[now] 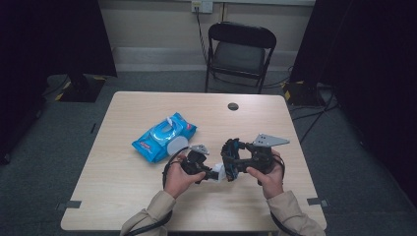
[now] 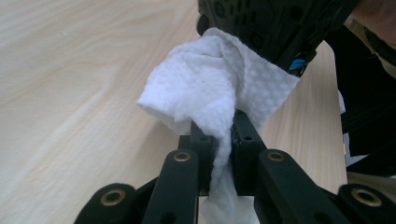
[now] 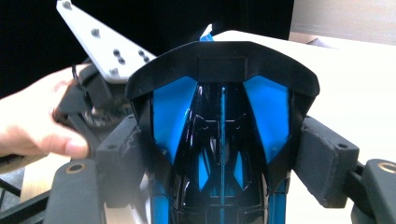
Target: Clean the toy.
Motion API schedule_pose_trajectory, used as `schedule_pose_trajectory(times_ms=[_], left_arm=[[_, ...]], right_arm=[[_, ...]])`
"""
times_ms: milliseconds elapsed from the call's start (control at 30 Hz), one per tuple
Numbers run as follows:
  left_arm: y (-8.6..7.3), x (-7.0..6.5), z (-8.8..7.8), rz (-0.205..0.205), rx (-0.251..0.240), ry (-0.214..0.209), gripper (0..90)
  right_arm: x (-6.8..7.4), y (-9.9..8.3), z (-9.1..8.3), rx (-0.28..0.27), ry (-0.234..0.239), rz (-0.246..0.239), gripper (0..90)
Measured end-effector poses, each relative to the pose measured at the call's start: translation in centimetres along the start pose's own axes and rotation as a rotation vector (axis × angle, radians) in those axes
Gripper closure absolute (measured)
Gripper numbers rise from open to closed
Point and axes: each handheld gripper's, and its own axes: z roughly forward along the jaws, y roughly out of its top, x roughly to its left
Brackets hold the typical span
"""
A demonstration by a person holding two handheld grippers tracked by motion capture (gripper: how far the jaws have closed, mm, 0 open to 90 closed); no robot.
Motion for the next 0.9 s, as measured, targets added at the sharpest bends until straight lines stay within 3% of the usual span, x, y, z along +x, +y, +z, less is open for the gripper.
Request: schedule_pose_trajectory(times_ms=[167,367,767,900], left_arm=[[0.5,0.4,-2.0,0.002,-0.035,0.037,82.3],[1.2,0.5,-3.6,0.002,-0.071,0.052,82.2],[2.9,0.5,-5.2,0.008,-0.126,0.076,82.2],[3.7,0.2,-5.7,0.028,-0.136,0.080,82.2]], right_arm=[[-0.1,-0.2,-0.1,0.005,0.004,0.007,25.4],[0.0,-0.3,0.1,0.008,0.008,0.005,25.4],[0.0,-0.5,0.1,0.016,0.015,0.007,25.4],[0.0,-0.5,0.1,0.015,0.014,0.006,25.4]])
